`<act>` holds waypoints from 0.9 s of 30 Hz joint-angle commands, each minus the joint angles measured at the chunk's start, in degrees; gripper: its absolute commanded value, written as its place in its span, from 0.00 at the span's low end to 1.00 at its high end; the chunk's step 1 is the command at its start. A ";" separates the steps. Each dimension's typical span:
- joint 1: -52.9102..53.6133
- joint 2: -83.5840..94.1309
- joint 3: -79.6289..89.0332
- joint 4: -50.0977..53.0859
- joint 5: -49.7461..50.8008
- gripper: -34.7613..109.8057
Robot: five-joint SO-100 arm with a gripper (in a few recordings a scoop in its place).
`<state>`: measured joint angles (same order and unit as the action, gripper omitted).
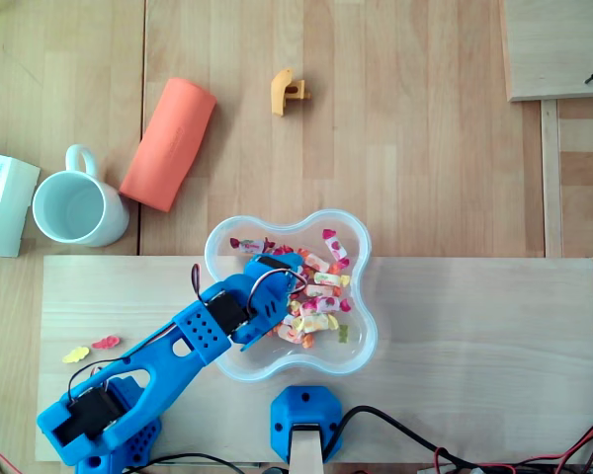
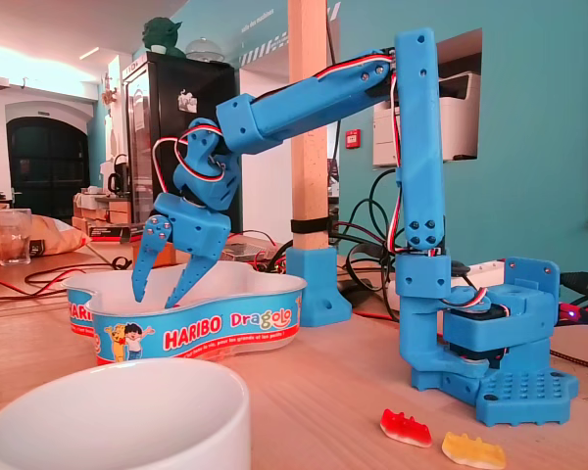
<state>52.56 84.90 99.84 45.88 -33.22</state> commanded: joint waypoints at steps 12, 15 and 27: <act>0.44 1.41 -0.97 0.62 1.23 0.33; 0.44 1.41 -0.88 0.62 3.16 0.33; -2.90 1.41 -0.70 0.70 4.83 0.33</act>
<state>50.10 84.81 99.84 45.88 -28.12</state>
